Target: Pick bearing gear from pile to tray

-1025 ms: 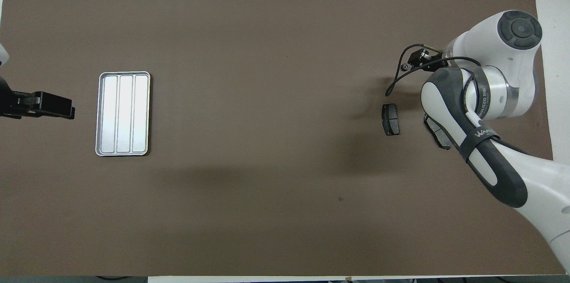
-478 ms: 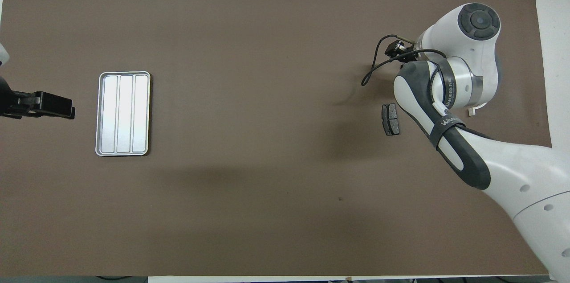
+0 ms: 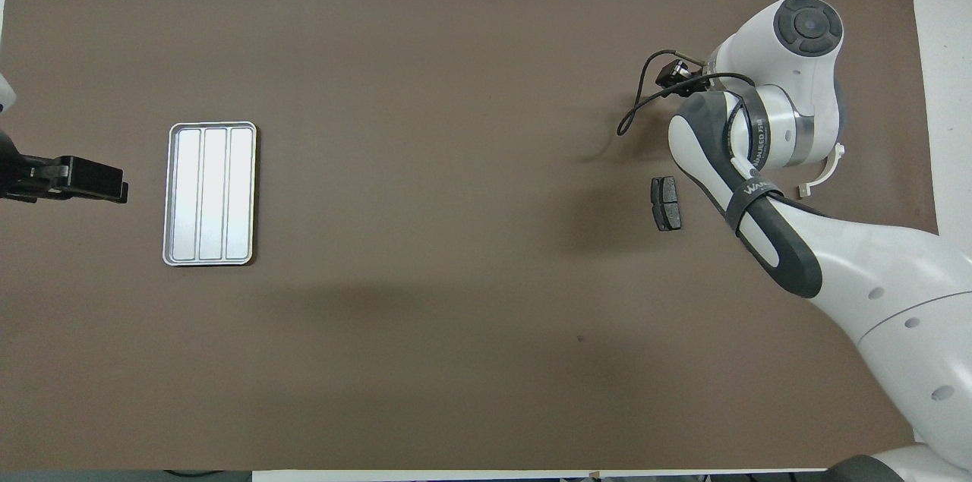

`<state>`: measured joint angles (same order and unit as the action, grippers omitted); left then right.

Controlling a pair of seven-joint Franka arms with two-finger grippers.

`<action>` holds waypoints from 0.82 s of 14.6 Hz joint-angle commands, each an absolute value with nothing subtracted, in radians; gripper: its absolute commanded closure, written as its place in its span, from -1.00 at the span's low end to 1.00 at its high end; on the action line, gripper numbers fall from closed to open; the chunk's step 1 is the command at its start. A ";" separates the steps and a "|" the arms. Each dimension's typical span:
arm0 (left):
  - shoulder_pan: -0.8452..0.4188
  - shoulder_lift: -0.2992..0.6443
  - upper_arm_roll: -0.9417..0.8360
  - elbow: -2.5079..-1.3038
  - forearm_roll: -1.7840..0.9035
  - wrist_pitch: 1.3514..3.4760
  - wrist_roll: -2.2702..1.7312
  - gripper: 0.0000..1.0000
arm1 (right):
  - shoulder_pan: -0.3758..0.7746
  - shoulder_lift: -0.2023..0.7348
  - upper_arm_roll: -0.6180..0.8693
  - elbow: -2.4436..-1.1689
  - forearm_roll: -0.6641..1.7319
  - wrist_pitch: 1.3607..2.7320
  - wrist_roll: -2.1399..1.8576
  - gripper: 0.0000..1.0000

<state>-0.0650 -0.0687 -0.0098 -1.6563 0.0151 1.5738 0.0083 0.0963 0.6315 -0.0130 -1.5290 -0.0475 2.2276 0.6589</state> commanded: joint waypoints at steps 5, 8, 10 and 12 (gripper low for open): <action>-0.074 -0.094 -0.002 -1.683 0.014 1.580 -0.002 -1.00 | 0.080 0.657 -0.005 -1.486 -0.043 2.180 0.676 -1.00; -0.074 -0.094 -0.002 -1.683 0.014 1.580 -0.002 -1.00 | 0.075 0.657 -0.003 -1.486 -0.037 2.181 0.678 -0.95; -0.074 -0.094 -0.002 -1.683 0.014 1.580 -0.002 -1.00 | 0.077 0.655 -0.005 -1.488 -0.002 2.177 0.678 -0.95; -0.074 -0.094 -0.002 -1.683 0.014 1.580 -0.002 -1.00 | 0.077 0.653 -0.005 -1.486 -0.005 2.140 0.678 -0.95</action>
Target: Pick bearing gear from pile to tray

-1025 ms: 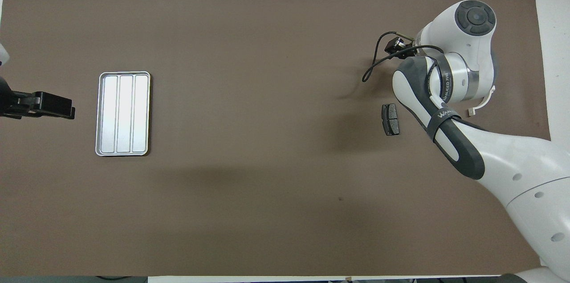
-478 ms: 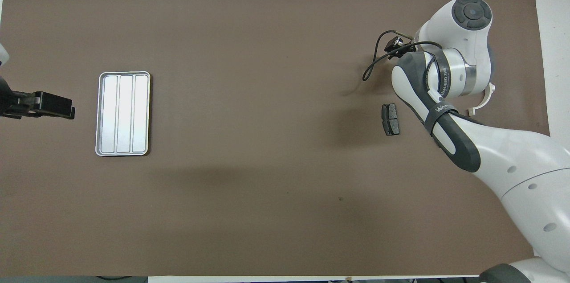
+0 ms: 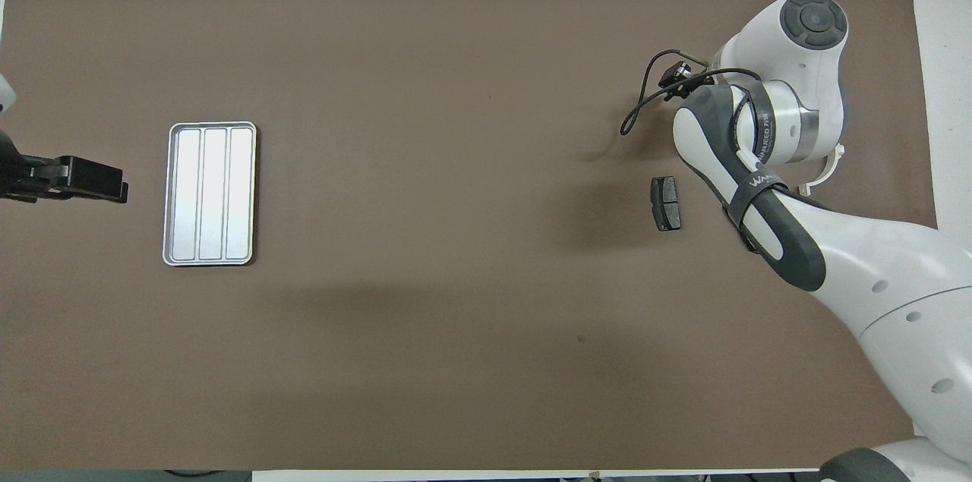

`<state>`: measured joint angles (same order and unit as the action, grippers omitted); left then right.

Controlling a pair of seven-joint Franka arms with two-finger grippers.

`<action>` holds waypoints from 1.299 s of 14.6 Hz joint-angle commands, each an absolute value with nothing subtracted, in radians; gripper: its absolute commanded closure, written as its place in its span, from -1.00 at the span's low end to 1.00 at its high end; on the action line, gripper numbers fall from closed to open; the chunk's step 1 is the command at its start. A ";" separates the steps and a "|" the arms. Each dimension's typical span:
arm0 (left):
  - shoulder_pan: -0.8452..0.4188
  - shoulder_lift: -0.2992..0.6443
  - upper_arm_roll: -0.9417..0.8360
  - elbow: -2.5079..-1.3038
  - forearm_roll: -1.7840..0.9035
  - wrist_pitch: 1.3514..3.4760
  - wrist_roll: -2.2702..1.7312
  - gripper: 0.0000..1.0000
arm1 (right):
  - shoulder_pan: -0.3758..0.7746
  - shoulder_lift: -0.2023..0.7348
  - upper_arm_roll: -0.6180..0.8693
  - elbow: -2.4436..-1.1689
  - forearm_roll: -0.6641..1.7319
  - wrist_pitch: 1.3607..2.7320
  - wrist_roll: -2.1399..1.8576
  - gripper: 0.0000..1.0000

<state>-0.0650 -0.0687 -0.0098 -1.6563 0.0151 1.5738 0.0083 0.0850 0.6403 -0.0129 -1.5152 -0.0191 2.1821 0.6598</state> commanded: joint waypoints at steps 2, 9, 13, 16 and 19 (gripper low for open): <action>-0.074 -0.094 -0.002 -1.683 0.014 1.580 -0.002 -1.00 | 0.078 0.653 -0.005 -1.488 -0.015 2.138 0.672 -0.94; -0.074 -0.094 -0.002 -1.683 0.014 1.580 -0.002 -1.00 | 0.078 0.655 -0.005 -1.491 -0.017 2.163 0.670 -0.76; -0.074 -0.094 -0.002 -1.683 0.014 1.580 -0.002 -1.00 | 0.077 0.655 -0.005 -1.497 -0.015 2.187 0.670 -0.67; -0.074 -0.094 -0.002 -1.683 0.014 1.580 -0.002 -1.00 | 0.078 0.655 -0.005 -1.499 -0.014 2.192 0.670 -0.49; -0.074 -0.094 -0.002 -1.683 0.014 1.580 -0.002 -1.00 | 0.078 0.655 -0.003 -1.516 -0.011 2.218 0.670 -0.37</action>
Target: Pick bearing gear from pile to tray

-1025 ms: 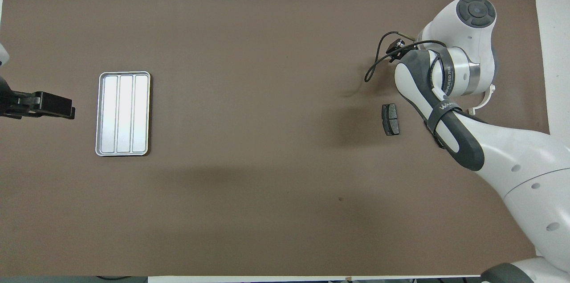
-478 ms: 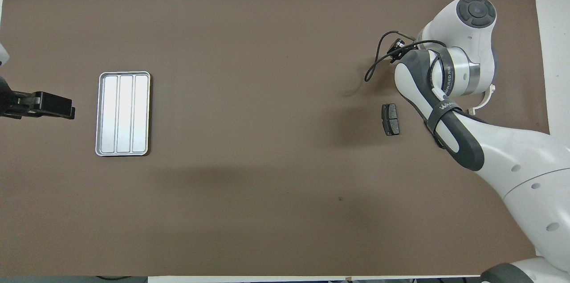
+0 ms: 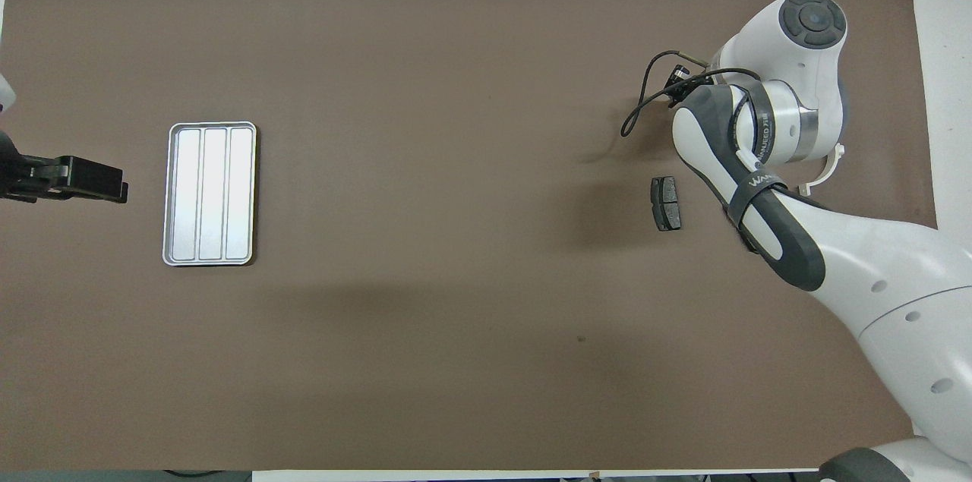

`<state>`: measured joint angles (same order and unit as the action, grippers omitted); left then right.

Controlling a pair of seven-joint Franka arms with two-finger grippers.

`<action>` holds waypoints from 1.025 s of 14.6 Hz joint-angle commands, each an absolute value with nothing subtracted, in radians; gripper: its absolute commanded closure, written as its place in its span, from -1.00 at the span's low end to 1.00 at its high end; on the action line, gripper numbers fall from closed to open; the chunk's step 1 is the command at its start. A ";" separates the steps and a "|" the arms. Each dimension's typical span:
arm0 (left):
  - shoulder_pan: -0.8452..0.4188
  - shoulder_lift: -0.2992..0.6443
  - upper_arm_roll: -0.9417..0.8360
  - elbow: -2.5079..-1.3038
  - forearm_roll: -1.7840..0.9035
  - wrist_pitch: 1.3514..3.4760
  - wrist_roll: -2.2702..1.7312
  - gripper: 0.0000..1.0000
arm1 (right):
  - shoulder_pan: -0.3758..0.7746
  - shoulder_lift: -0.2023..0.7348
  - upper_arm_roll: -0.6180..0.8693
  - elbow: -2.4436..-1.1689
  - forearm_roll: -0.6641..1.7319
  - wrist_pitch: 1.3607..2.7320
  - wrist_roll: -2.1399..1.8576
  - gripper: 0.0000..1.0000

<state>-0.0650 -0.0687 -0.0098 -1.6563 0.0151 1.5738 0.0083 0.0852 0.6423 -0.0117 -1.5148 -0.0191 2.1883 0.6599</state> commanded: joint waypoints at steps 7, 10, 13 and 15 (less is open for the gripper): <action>-0.074 -0.094 -0.002 -1.683 0.014 1.580 -0.002 -1.00 | 0.077 0.653 -0.003 -1.508 -0.006 2.188 0.669 0.96; -0.074 -0.094 -0.002 -1.683 0.014 1.580 -0.002 -1.00 | 0.077 0.653 -0.003 -1.502 -0.008 2.171 0.666 1.00; -0.074 -0.094 -0.002 -1.683 0.014 1.580 -0.002 -1.00 | 0.078 0.653 -0.002 -1.500 -0.009 2.166 0.651 1.00; -0.074 -0.094 -0.002 -1.683 0.014 1.580 -0.002 -1.00 | 0.077 0.652 -0.002 -1.500 -0.009 2.164 0.643 1.00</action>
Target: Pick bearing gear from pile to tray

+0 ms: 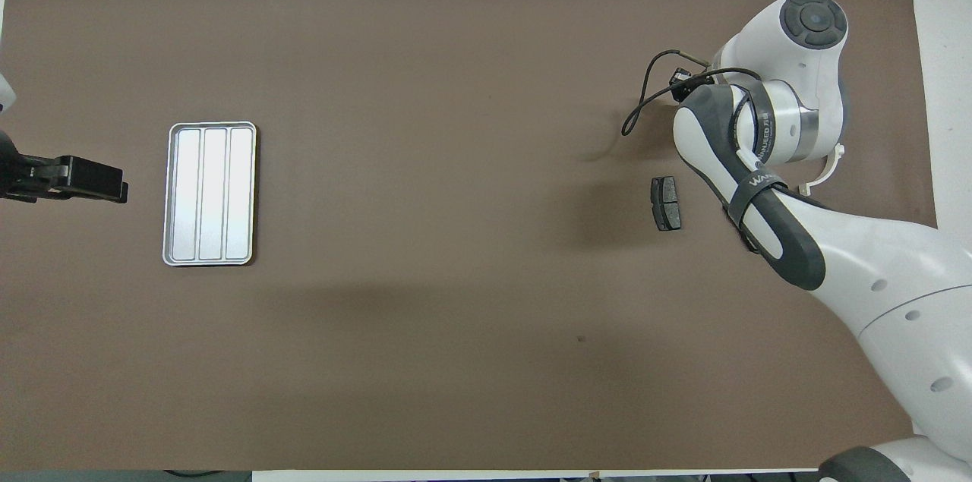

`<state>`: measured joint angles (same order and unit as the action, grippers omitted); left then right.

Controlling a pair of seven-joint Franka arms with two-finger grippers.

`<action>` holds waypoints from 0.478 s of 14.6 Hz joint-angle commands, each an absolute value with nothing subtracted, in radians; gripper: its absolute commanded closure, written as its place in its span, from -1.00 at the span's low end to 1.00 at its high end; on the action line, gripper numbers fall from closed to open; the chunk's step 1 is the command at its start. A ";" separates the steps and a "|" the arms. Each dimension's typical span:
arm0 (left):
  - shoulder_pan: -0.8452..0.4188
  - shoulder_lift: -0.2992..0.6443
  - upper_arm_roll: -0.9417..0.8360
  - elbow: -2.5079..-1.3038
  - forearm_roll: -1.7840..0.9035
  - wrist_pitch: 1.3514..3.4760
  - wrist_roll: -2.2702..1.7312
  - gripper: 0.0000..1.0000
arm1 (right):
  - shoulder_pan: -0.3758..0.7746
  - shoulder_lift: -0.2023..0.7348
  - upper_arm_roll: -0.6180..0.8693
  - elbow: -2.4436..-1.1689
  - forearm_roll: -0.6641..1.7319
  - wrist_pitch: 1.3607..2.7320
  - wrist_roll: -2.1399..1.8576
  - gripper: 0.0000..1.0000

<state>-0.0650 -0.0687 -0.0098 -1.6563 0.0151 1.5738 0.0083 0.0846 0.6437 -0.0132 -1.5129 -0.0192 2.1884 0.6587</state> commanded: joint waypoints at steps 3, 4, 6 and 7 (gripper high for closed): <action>-0.074 -0.094 -0.002 -1.683 0.014 1.580 -0.002 -1.00 | 0.078 0.649 -0.003 -1.497 -0.017 2.152 0.641 1.00; -0.074 -0.094 -0.002 -1.683 0.014 1.580 -0.002 -1.00 | 0.078 0.647 -0.003 -1.487 -0.018 2.143 0.635 1.00; -0.074 -0.094 -0.002 -1.683 0.014 1.580 -0.002 -1.00 | 0.078 0.641 -0.003 -1.476 -0.021 2.129 0.608 1.00; -0.074 -0.094 -0.002 -1.683 0.014 1.580 -0.002 -1.00 | 0.077 0.638 -0.003 -1.471 -0.021 2.123 0.594 1.00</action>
<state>-0.0650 -0.0687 -0.0098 -1.6563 0.0151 1.5738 0.0083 0.0856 0.6434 -0.0103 -1.4946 -0.0199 2.1551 0.6338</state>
